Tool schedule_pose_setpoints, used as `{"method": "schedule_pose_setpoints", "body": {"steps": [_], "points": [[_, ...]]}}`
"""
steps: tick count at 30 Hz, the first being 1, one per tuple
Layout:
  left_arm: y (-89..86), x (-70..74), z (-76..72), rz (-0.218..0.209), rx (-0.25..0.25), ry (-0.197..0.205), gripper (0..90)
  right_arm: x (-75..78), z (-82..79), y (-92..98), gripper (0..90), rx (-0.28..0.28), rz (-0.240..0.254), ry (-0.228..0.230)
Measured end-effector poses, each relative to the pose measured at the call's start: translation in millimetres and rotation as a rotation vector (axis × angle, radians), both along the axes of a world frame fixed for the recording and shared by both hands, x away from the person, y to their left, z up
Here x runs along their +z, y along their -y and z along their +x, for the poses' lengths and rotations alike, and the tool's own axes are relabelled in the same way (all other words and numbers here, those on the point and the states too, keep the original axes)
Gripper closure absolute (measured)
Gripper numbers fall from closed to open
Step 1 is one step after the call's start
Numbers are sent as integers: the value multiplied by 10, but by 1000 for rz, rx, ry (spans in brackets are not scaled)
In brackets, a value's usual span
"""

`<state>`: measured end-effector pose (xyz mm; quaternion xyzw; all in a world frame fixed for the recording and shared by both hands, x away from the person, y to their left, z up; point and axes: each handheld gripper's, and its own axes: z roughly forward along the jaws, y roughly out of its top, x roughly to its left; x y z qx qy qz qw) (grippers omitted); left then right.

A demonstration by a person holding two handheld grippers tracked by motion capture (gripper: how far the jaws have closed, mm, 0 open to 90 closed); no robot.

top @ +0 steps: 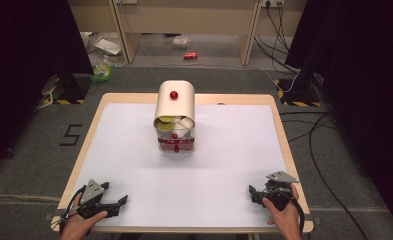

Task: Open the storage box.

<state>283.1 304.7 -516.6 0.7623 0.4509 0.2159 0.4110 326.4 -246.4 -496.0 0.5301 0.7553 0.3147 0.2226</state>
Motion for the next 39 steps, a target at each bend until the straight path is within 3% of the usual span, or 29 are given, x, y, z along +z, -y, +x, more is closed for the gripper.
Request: {"method": "schedule_pose_setpoints", "body": {"steps": [11, 17, 23, 26, 39], "points": [[-1, 2, -1, 0, -1, 1, 126, -1, 1, 0, 87, 1, 0, 0], [-28, 17, 3, -29, 8, -5, 149, -1, 1, 0, 86, 1, -1, 0], [-14, 76, -3, -40, -1, 31, 153, -2, 1, -2, 86, 0, -2, 1], [37, 151, 3, -87, -15, 55, 153, -2, 0, -2, 86, 0, -3, 1], [257, 275, 109, -84, -73, 103, 151, -2, 1, -3, 85, 0, -3, 1]]}}
